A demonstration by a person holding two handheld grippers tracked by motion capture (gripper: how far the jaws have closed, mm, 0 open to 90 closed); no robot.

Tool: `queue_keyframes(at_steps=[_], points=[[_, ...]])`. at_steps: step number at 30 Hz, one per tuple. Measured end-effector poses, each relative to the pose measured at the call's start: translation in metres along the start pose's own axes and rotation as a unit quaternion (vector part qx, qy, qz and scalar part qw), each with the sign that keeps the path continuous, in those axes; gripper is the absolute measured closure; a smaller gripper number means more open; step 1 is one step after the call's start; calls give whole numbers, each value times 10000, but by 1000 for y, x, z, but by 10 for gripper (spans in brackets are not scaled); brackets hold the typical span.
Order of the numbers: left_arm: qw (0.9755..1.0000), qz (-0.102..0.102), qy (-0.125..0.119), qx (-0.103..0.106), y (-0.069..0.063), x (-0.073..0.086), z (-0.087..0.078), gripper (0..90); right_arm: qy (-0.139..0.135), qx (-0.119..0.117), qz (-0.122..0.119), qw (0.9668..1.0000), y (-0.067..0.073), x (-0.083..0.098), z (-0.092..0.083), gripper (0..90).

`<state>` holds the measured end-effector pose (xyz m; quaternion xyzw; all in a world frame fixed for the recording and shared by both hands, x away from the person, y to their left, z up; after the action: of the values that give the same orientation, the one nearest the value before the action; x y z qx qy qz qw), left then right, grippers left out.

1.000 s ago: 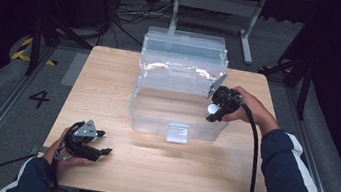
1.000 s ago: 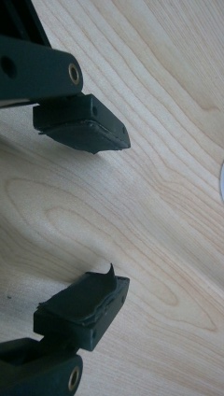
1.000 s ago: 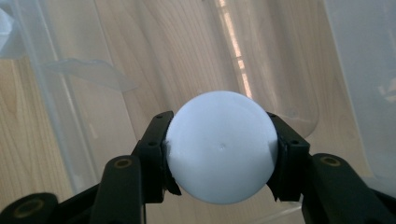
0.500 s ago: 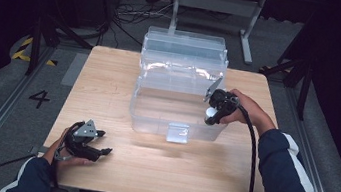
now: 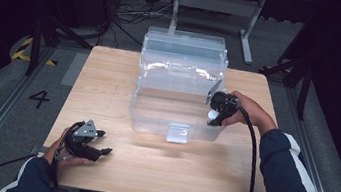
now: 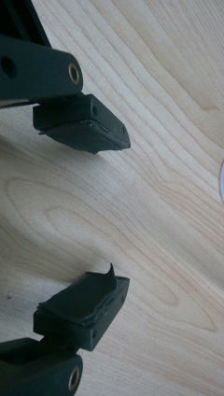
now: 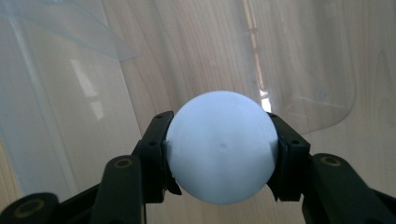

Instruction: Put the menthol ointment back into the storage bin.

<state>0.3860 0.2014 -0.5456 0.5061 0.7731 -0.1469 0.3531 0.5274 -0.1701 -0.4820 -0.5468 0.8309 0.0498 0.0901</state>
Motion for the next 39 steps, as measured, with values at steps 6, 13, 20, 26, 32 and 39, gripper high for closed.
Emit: queue_keyframes(at_steps=[6, 13, 20, 26, 32, 39], points=[[10000, -1, 2, -1, 0, 0, 0, 291, 50, -20, 41, 10000, -1, 2, 2, 504], [10000, 6, 3, 3, 0, 0, 0, 291, 188, -88, 92, 9997, -1, 3, 3, 503], [10000, 6, 0, 0, 0, 0, 0, 291, 246, -134, 89, 9996, -2, 4, 4, 503], [10000, 1, 0, 0, 0, 0, 0, 291, 281, -161, 119, 9994, -2, 4, 4, 503], [10000, -3, 1, -1, 0, 0, 0, 290, 315, -164, 123, 9993, -2, 4, 4, 503], [10000, -4, 0, -3, 0, 0, 1, 290, 282, -141, 139, 9994, -2, 4, 4, 503]])
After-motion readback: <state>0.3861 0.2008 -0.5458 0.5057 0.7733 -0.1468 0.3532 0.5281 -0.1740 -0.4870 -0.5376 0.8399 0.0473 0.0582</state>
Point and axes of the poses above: each handheld gripper's, and its own axes: z roughly forward along the jaws, x roughly out of its underside, y roughly to its left, the point moved 9 cm from there along z, roughly forward along the jaws, and after that the axes turned 12 degrees about z, right-handed, at the moved point
